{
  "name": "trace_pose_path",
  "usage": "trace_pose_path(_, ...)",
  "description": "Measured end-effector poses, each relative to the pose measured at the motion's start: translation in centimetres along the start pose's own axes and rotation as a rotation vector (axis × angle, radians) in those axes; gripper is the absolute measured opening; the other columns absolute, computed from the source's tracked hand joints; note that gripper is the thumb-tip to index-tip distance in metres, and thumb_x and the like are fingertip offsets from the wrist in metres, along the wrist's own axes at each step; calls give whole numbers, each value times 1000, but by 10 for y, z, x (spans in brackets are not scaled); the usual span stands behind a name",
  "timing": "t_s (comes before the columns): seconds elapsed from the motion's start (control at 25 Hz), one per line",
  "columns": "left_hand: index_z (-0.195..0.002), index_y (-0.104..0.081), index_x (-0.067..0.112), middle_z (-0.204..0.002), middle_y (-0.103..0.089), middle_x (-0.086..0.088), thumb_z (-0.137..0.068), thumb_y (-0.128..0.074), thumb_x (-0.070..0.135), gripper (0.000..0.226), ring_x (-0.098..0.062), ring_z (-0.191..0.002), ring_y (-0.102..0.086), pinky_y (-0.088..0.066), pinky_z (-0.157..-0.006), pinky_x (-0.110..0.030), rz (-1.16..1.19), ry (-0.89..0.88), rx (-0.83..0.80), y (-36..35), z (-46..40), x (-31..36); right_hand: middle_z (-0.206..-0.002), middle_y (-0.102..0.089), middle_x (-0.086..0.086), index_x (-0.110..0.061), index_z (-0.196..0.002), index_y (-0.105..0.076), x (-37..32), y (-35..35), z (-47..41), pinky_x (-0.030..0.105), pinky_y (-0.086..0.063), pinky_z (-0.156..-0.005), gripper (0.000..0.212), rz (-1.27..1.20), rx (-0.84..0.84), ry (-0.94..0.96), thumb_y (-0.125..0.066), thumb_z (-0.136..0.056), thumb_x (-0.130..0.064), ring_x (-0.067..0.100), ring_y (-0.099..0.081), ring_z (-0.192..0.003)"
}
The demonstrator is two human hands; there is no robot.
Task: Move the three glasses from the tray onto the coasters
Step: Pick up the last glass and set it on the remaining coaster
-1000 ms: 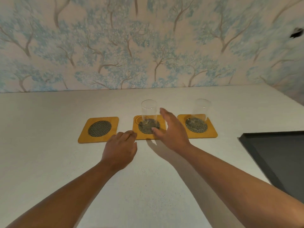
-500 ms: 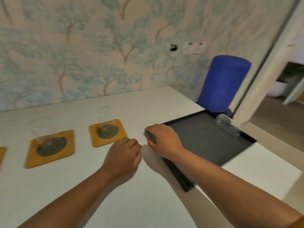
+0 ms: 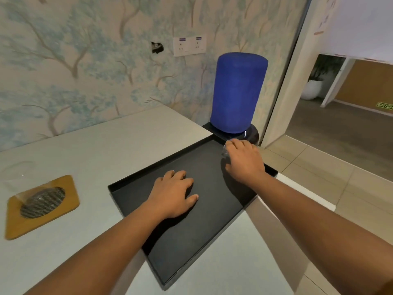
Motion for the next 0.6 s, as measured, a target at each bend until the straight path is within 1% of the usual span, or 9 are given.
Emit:
trace_pose_path(0.08,-138,-50,28,-155,-39,-2,-94,-43,63,57,-32,-144,-29,-35,-109,-51,20,25,-13,-3,-12,6,-136,-59,8,-15,-139,-51,18,-8,-15,48,-45,-104,66,58,-17,-24,-73,-80,-34,31,-55,-123)
trace_pose_path(0.16,-139,-49,29,-153,-40,-2,-94,-42,63,57,-32,-143,-31,-37,-107,-51,43,57,-11,-5,-18,10,-132,-62,9,-15,-139,-51,30,-16,-27,48,-45,-104,70,73,-39,-66,-74,-78,-41,32,-57,-121)
trace_pose_path(0.28,-141,-47,31,-152,-42,0,-94,-39,66,59,-30,-140,-37,-39,-105,-51,59,90,5,-10,-20,10,-125,-66,10,-14,-132,-54,39,-29,-38,47,-48,-98,68,75,-82,-122,-73,-76,-47,32,-61,-114)
trace_pose_path(0.44,-145,-42,36,-157,-38,2,-92,-34,72,65,-27,-143,-35,-38,-108,-52,44,95,30,-16,-20,5,-112,-69,9,-14,-122,-57,43,-38,-44,46,-53,-90,62,43,-152,-175,-76,-74,-49,30,-65,-102)
trace_pose_path(0.6,-146,-41,36,-158,-37,2,-92,-34,73,66,-26,-143,-33,-37,-109,-51,46,98,41,-19,-19,4,-107,-69,7,-16,-121,-57,41,-38,-43,44,-56,-84,59,-1,-148,-170,-78,-74,-46,27,-65,-95)
Point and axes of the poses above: each hand's wrist, its own z-axis away from the middle knuckle, its own y-axis out of the back of the hand, x = y × z, the point moved 1 cm from there along -z, towards the middle knuckle
